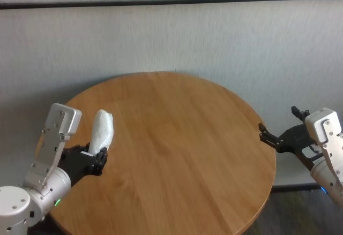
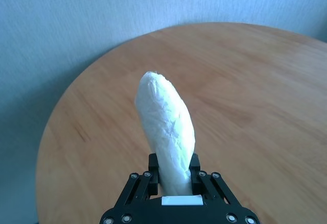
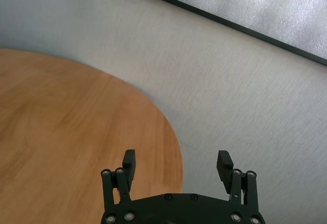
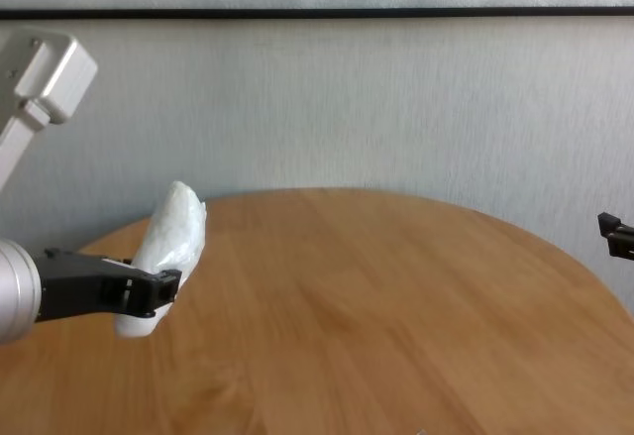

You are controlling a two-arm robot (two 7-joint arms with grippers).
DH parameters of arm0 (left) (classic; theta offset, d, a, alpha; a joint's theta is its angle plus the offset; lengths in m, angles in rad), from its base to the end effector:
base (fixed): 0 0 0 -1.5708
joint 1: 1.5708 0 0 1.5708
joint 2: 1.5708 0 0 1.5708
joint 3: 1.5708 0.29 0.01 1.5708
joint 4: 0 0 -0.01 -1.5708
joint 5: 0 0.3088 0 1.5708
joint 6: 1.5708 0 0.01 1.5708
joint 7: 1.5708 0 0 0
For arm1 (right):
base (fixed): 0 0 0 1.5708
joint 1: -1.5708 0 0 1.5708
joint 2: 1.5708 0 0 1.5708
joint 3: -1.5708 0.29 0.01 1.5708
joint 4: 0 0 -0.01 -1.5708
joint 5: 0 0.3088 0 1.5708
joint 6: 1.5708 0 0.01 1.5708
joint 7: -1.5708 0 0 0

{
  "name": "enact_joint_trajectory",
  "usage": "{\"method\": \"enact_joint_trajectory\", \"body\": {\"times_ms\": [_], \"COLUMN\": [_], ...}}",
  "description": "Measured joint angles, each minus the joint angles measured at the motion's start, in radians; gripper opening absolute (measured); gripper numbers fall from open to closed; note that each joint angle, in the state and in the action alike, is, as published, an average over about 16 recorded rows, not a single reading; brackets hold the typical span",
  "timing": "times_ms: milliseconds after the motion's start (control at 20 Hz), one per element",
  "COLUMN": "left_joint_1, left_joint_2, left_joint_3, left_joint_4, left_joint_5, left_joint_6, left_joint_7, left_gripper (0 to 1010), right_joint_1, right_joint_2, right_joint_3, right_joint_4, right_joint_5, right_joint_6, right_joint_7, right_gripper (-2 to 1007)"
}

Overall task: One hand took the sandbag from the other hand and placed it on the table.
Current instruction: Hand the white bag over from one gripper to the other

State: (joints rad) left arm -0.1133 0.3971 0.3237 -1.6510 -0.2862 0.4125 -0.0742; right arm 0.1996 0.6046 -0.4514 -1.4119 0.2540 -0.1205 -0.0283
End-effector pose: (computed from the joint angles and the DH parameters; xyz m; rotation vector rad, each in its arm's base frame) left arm 0.3423 0.0104 -0.2604 0.3772 0.1256 1.1820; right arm 0.3581 -0.0827 -0.3023 -0.3044 -0.2849 -1.2480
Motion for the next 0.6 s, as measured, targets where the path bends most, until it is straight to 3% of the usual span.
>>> {"method": "enact_joint_trajectory", "body": {"times_ms": [600], "left_joint_1": [0.014], "left_joint_2": [-0.001], "left_joint_3": [-0.007], "left_joint_4": [-0.015], "left_joint_5": [0.030], "left_joint_6": [-0.059], "left_joint_7": [-0.048], "left_gripper": [360], "right_joint_1": [0.000], "right_joint_2": [0.000], "right_joint_3": [0.000], "right_joint_4": [0.000], "right_joint_5": [0.000], "right_joint_6": [0.000], "right_joint_7": [0.000], "right_gripper": [1000]}}
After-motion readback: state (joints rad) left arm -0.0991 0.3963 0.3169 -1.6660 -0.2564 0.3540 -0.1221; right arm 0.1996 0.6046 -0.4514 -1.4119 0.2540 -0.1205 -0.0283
